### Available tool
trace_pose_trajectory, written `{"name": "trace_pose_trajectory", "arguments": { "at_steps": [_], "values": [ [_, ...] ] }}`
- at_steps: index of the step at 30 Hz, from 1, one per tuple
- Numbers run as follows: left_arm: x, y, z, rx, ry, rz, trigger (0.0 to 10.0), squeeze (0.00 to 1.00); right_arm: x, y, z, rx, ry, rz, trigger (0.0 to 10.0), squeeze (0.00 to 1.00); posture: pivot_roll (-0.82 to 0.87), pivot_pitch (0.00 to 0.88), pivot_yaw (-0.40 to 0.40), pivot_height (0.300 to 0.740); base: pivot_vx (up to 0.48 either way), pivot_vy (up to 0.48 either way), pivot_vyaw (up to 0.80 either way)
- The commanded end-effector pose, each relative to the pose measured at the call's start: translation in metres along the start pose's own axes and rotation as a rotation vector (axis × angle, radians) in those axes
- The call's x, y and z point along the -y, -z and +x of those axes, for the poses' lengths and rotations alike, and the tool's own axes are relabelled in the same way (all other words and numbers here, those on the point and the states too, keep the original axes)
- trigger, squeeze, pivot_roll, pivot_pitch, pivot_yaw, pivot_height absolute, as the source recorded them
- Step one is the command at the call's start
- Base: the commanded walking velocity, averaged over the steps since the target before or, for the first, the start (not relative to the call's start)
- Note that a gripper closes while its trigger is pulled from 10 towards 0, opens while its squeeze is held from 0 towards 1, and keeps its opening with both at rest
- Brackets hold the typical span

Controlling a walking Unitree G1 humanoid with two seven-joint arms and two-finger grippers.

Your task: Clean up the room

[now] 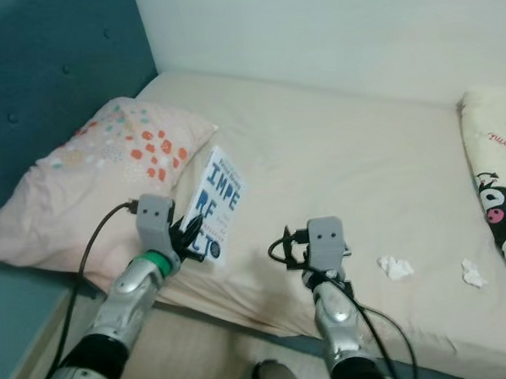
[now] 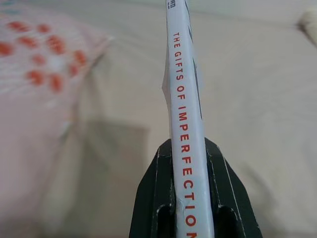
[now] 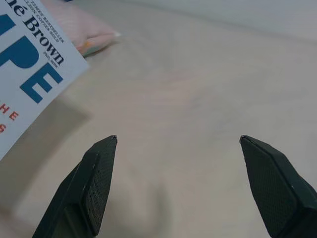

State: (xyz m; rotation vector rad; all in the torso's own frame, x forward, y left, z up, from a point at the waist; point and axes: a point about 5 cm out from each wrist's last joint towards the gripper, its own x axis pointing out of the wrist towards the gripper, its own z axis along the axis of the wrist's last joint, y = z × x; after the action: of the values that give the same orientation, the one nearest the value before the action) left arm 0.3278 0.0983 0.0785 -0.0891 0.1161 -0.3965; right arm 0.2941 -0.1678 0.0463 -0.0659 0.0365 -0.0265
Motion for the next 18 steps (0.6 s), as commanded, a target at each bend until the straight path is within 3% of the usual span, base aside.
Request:
{"name": "trace_pose_trajectory", "arguments": {
  "at_steps": [1, 3, 4, 10, 11, 12, 14, 16, 18],
  "values": [
    [-0.001, -0.003, 0.003, 0.002, -0.012, -0.020, 10.0, 0.00, 0.002, 0.005, -0.003, -0.022, 0.007, 0.005, 10.0, 0.00, -0.03, 0.071, 0.071, 0.740, 0.000, 0.000, 0.00],
    [0.003, 0.002, 0.007, -0.045, 0.001, -0.082, 10.0, 0.00, 0.001, 0.006, -0.003, -0.038, -0.004, 0.004, 10.0, 0.00, -0.03, 0.070, 0.068, 0.740, 0.000, 0.000, 0.00],
    [0.012, 0.008, 0.013, -0.110, 0.040, -0.092, 10.0, 0.00, 0.000, 0.009, -0.003, -0.062, -0.024, -0.001, 10.0, 0.00, -0.03, 0.076, 0.055, 0.740, 0.000, 0.000, 0.00],
    [0.021, 0.011, 0.021, -0.165, 0.022, -0.096, 10.0, 0.00, -0.002, 0.012, -0.002, -0.089, -0.051, -0.006, 10.0, 0.00, -0.04, 0.089, 0.040, 0.740, 0.000, 0.000, 0.00],
    [0.022, 0.008, 0.024, -0.163, -0.010, -0.132, 10.0, 0.00, -0.003, 0.011, -0.002, -0.089, -0.057, -0.010, 10.0, 0.00, -0.04, 0.093, 0.039, 0.740, 0.000, 0.000, 0.00],
    [0.023, 0.003, 0.029, -0.150, -0.077, -0.265, 10.0, 0.00, -0.004, 0.011, -0.002, -0.087, -0.062, -0.013, 10.0, 0.00, -0.05, 0.097, 0.038, 0.740, 0.000, 0.000, 0.00],
    [0.023, 0.002, 0.030, -0.149, -0.091, -0.298, 10.0, 0.00, -0.004, 0.010, -0.002, -0.087, -0.063, -0.013, 10.0, 0.00, -0.05, 0.097, 0.038, 0.740, 0.000, 0.000, 0.00],
    [0.026, 0.001, 0.031, -0.134, -0.108, -0.413, 10.0, 0.00, -0.003, 0.009, -0.002, -0.083, -0.063, -0.009, 10.0, 0.00, -0.06, 0.109, 0.036, 0.740, 0.000, 0.000, 0.00],
    [0.027, 0.002, 0.031, -0.141, -0.102, -0.442, 10.0, 0.00, -0.003, 0.009, -0.002, -0.082, -0.064, -0.007, 10.0, 0.00, -0.06, 0.109, 0.036, 0.740, 0.000, 0.000, 0.00]
  ]
}}
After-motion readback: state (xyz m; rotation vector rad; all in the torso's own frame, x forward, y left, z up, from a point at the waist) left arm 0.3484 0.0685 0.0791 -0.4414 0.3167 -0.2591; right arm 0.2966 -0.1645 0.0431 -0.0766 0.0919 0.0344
